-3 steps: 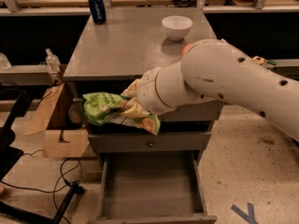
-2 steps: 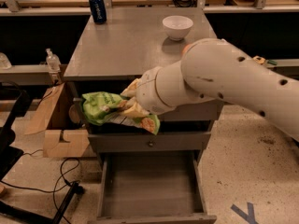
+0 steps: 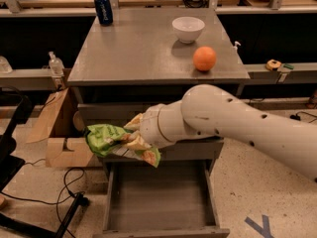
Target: Place green rice chip bag into bottom drawer
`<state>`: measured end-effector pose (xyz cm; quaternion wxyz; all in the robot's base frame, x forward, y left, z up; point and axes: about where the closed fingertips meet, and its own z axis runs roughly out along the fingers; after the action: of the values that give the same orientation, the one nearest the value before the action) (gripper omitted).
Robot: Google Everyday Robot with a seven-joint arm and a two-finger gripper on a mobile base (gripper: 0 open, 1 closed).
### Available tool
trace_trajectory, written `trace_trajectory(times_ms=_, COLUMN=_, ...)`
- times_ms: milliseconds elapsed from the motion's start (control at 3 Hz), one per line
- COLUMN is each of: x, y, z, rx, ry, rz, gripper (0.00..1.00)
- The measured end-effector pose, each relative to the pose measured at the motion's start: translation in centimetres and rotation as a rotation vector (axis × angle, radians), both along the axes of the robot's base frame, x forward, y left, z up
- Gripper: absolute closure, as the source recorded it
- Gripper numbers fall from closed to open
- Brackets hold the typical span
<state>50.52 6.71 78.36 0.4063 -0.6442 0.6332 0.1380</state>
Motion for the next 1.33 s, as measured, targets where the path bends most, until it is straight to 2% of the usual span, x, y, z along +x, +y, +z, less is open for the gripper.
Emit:
trace_trajectory(times_ms=333, x=-1.5, y=-1.0, z=-9.2, rx=0.052, ry=0.082, rz=-0.028, gripper=1.0)
trace_trajectory(times_ms=667, x=-2.6, y=-2.7, z=-20.4, rx=0.083, ry=0.183, rz=-0.065, gripper=1.0)
trace_trajectory(times_ms=1000, x=-2.4, y=-3.6, z=-25.9, rx=0.062, ry=0.265, rz=-0.086, gripper=1.0)
trace_trajectory(times_ms=1333, x=-2.6, y=-3.8, z=-26.8, rx=0.059, ry=0.28, rz=-0.09, gripper=1.0)
